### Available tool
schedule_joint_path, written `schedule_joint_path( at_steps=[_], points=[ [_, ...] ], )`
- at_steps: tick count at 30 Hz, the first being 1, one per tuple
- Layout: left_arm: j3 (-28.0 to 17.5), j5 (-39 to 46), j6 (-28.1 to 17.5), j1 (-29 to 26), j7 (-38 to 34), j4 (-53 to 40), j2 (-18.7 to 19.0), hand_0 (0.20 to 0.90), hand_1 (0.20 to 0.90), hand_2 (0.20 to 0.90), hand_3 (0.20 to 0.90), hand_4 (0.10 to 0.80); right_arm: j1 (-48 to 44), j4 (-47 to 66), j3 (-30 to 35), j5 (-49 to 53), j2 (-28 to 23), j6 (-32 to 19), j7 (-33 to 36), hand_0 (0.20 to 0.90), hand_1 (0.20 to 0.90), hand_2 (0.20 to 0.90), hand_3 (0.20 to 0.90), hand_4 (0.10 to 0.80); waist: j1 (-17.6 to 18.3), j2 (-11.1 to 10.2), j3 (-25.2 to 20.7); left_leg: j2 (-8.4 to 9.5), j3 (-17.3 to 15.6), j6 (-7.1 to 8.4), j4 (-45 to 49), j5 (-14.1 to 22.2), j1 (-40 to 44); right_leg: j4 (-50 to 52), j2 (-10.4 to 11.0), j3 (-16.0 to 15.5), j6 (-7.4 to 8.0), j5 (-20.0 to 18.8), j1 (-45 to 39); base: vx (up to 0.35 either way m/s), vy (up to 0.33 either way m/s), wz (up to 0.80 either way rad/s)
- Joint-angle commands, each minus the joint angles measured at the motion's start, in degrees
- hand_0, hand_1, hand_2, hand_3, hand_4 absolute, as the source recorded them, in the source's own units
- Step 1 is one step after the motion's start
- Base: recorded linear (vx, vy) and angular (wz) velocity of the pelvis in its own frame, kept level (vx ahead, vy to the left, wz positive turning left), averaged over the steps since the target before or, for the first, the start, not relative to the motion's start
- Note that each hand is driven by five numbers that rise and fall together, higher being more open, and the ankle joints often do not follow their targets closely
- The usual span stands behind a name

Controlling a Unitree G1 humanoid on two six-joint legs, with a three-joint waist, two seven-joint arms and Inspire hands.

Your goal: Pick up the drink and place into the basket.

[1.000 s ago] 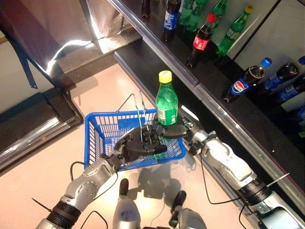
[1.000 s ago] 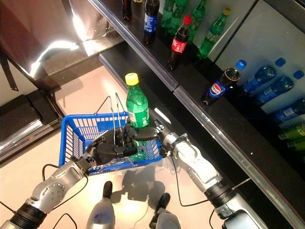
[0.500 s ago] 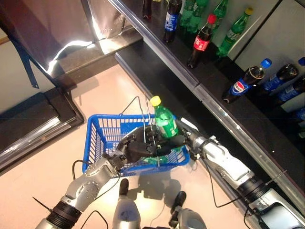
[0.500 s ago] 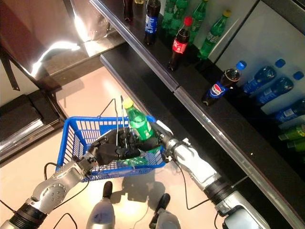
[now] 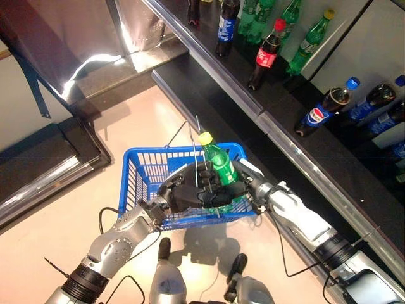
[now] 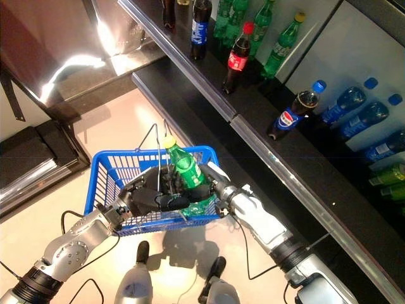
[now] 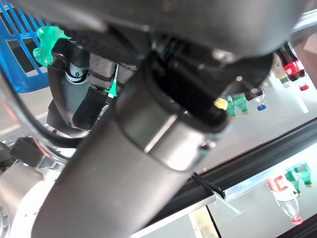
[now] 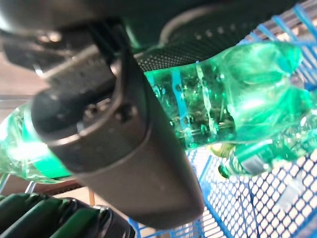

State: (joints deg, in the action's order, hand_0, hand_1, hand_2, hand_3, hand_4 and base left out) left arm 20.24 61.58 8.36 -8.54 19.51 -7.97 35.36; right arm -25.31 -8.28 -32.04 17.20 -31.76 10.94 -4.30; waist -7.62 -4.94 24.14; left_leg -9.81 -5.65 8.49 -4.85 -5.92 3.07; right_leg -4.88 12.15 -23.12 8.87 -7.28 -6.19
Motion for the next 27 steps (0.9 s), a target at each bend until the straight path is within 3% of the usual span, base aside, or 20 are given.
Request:
schedule_joint_path(
  at_steps=[1,14,21,27],
  points=[
    [2.7,5.3,-12.2,-13.5,15.3,-19.5,-8.9,0.3,0.3,0.3,0.2,0.1,-0.2,0.8,-6.0,-4.3,1.3,-4.7,-1.2,0.3,0.3,0.3,0.2,0.1,0.2,-1.1,-20.6,-0.42,-1.6,-1.01,-0.2,2.1,0.5,-0.1,3.4,0.7,3.67,3.7,-4.7,0.0,0.0,0.0],
    [3.6,3.8,-11.7,-15.1,15.3,-20.2,-9.1,0.3,0.3,0.3,0.2,0.1,-3.7,2.8,-9.0,-10.0,0.4,-2.7,-2.1,0.3,0.3,0.3,0.2,0.1,0.3,-1.1,-20.5,-0.4,-1.5,-0.96,-0.2,2.0,0.6,-0.1,3.3,1.1,3.66,3.7,-4.7,0.0,0.0,0.0],
    [3.6,4.1,-11.9,-14.7,16.2,-20.2,-8.8,0.3,0.3,0.3,0.2,0.1,-1.8,2.3,-7.8,2.8,2.0,-2.6,-2.2,0.3,0.3,0.3,0.2,0.1,0.1,-1.1,-20.5,-0.41,-1.3,-0.87,-0.2,1.9,0.5,-0.1,3.3,0.9,3.64,3.7,-4.8,0.0,0.0,0.0],
    [3.3,4.7,-12.3,-13.6,17.6,-20.1,-8.4,0.3,0.3,0.3,0.2,0.1,2.2,0.1,-3.5,16.1,5.2,-5.5,-1.9,0.3,0.3,0.3,0.2,0.1,0.0,-0.6,-20.7,-0.4,-1.2,-1.0,-0.2,2.0,0.8,-0.1,3.4,0.6,3.63,3.7,-5.0,0.0,0.0,0.0]
  ],
)
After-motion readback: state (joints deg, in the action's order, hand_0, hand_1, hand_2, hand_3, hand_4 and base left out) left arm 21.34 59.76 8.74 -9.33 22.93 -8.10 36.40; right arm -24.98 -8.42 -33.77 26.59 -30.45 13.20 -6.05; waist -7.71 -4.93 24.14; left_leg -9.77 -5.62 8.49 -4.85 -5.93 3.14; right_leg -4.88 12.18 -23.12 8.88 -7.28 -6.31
